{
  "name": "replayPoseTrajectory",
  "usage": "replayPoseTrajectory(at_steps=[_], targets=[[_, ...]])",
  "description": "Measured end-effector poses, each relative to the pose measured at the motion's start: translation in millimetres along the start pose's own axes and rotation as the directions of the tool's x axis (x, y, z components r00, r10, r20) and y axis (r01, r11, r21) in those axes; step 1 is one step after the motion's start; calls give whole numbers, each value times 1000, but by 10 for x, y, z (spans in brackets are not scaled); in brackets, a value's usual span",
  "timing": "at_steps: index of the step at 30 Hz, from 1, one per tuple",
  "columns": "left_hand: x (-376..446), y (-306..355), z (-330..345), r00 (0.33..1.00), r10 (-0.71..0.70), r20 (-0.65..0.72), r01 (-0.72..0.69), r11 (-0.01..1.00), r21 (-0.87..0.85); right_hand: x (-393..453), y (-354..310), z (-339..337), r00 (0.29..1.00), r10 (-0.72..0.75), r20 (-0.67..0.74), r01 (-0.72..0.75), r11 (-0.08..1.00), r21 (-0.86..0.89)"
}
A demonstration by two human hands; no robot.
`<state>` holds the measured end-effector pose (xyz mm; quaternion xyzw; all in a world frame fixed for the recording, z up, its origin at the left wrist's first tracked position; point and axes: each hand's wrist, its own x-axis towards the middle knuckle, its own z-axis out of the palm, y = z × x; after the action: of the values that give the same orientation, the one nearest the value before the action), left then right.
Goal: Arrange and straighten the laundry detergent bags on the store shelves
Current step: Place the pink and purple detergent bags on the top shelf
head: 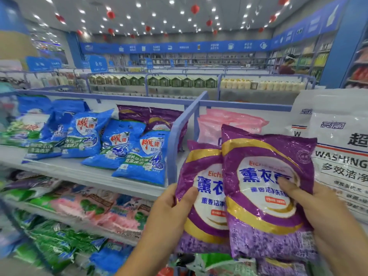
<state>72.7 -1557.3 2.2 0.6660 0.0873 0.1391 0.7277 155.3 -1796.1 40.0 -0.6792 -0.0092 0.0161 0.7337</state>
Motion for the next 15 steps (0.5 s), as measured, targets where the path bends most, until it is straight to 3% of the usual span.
replayPoseTrajectory(at_steps=[9, 15], targets=[[-484, 187, -1775, 973, 13, -228, -1, 999, 52, -958, 136, 1505, 997, -47, 63, 46, 999, 23], [-637, 281, -2469, 962, -30, -273, 38, 999, 23, -1173, 215, 2285, 993, -30, 117, 26, 999, 38]])
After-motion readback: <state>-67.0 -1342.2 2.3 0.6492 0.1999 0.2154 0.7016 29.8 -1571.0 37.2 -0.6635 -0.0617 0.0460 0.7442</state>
